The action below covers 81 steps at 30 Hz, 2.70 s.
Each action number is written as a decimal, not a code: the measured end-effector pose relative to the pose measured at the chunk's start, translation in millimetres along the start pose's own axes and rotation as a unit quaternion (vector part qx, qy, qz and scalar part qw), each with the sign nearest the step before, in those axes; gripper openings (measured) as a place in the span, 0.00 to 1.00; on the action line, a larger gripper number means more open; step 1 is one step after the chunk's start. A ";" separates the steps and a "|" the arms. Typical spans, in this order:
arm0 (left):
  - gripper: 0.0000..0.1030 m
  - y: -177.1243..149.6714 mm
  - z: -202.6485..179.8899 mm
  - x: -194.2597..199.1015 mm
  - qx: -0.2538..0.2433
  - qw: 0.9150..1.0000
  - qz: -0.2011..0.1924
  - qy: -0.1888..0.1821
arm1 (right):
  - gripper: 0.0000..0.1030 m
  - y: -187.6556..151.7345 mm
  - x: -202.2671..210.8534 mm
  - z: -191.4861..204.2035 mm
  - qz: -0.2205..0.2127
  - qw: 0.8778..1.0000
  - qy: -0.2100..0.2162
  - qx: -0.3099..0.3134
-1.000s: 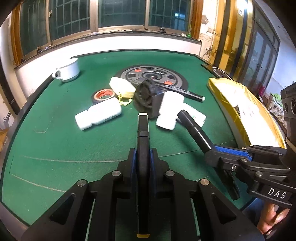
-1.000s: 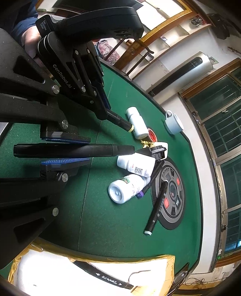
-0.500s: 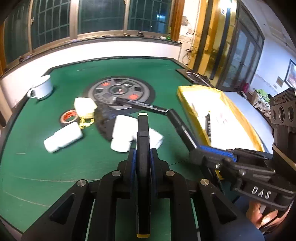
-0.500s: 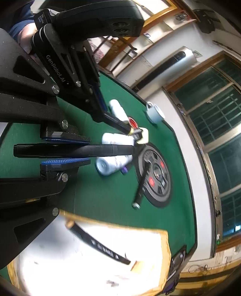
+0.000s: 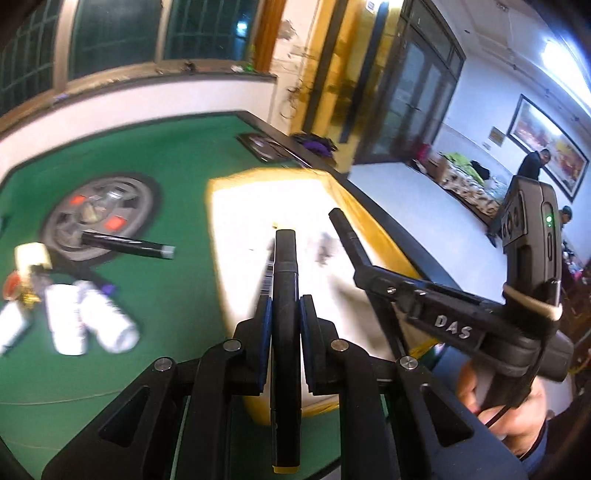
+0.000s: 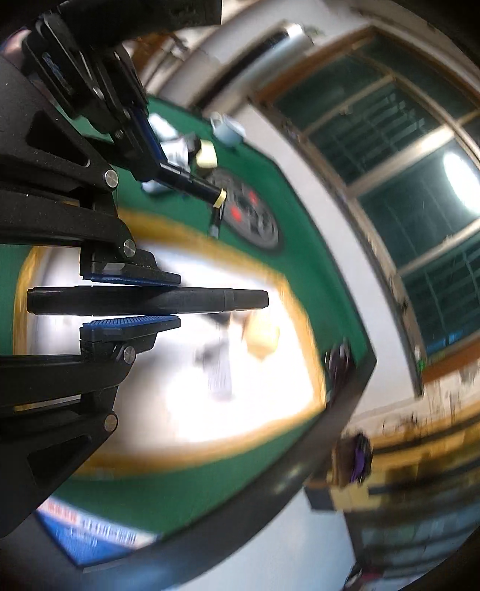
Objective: Organize rigid objects
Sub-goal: 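Carry both black markers over the white tray with both tools, then lower the markers into the tray and open both tools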
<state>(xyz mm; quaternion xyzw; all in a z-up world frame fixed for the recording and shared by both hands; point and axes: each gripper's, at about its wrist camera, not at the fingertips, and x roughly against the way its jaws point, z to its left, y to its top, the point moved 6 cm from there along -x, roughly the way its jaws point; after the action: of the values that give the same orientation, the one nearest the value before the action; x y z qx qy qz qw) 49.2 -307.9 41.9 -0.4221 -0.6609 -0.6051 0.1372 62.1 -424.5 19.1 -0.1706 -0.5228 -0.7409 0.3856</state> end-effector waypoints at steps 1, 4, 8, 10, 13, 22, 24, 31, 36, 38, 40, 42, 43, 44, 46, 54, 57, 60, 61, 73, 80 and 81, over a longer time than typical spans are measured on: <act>0.12 -0.4 -5.8 -7.8 0.000 1.000 0.008 -0.008 | 0.13 -0.3 -0.1 -8.1 0.000 1.000 -0.013 -0.008; 0.12 -0.6 -13.1 -28.7 0.003 1.000 0.023 -0.011 | 0.13 -1.4 -0.6 -21.6 0.005 0.999 -0.034 -0.017; 0.12 -2.2 -14.8 -47.6 0.004 0.999 0.037 -0.007 | 0.13 3.0 0.9 -37.3 -0.002 0.998 -0.064 -0.025; 0.12 -5.5 -15.6 -53.1 0.004 0.999 0.043 -0.005 | 0.13 2.9 2.9 -46.3 0.001 0.997 -0.068 -0.032; 0.12 -8.9 -17.6 -57.3 -0.001 0.999 0.047 -0.001 | 0.13 5.2 3.3 -52.2 -0.002 0.997 -0.076 -0.030; 0.12 -16.4 -12.4 -62.6 -0.002 0.999 0.051 0.010 | 0.13 5.8 -1.5 -46.8 0.006 0.997 -0.080 -0.016; 0.12 -16.9 -9.1 -64.5 0.000 0.999 0.050 0.014 | 0.13 4.3 -2.4 -44.0 0.008 0.997 -0.078 -0.011; 0.12 -10.2 -2.4 -74.5 0.018 0.998 0.060 0.010 | 0.13 3.1 -5.2 -26.4 0.019 0.997 -0.070 0.035; 0.12 -13.5 -3.9 -70.8 0.010 0.999 0.051 0.007 | 0.13 5.4 -13.2 -16.0 0.034 0.996 -0.062 0.056; 0.12 -14.6 -4.1 -69.6 0.009 0.999 0.050 0.001 | 0.13 3.2 -15.6 -14.5 0.041 0.996 -0.052 0.054; 0.12 -16.8 -5.6 -67.9 0.006 0.999 0.051 -0.004 | 0.13 0.8 -17.9 -12.5 0.049 0.997 -0.038 0.050; 0.12 -18.3 -7.4 -66.4 0.003 0.999 0.052 -0.006 | 0.13 -0.2 -20.0 -13.9 0.054 0.997 -0.036 0.045; 0.12 -19.0 -8.2 -66.0 0.003 0.999 0.052 -0.007 | 0.13 -0.9 -21.7 -16.3 0.057 0.997 -0.038 0.040; 0.12 -18.4 -8.3 -65.9 0.004 0.999 0.051 -0.007 | 0.13 -1.5 -23.3 -17.7 0.060 0.997 -0.037 0.038; 0.12 -18.6 -9.4 -64.7 0.004 0.999 0.049 -0.010 | 0.13 -2.7 -26.3 -19.5 0.066 0.997 -0.038 0.030; 0.12 -19.6 -11.7 -59.4 0.011 0.998 0.052 -0.017 | 0.13 -2.8 -23.4 -21.4 0.063 0.997 -0.045 0.024; 0.12 -19.3 -11.2 -55.5 0.014 0.999 0.047 -0.015 | 0.13 -2.6 -21.2 -21.0 0.059 0.997 -0.045 0.020; 0.12 -21.4 -9.5 -50.8 0.015 0.999 0.048 -0.016 | 0.14 -3.5 -19.8 -20.0 0.061 0.997 -0.040 0.019; 0.12 -22.9 -10.2 -48.0 0.015 0.999 0.047 -0.016 | 0.13 -4.1 -19.0 -19.0 0.062 0.997 -0.036 0.018; 0.16 -22.5 -4.3 -16.6 -0.001 1.000 0.011 -0.010 | 0.14 -6.8 -13.0 4.4 0.056 0.998 -0.002 0.024; 0.16 -22.2 5.9 -10.4 0.017 1.000 0.006 -0.015 | 0.14 -6.4 -8.9 9.0 0.051 0.998 -0.018 0.024; 0.16 -22.1 7.5 -9.0 0.018 1.000 0.003 -0.014 | 0.14 -6.1 -8.1 9.9 0.049 0.998 -0.018 0.024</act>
<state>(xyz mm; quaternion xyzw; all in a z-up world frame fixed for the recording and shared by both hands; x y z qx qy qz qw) 41.1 -302.6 18.9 -0.4303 -0.6724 -0.5864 0.1373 61.2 -411.4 13.8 -0.2000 -0.5379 -0.7052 0.4163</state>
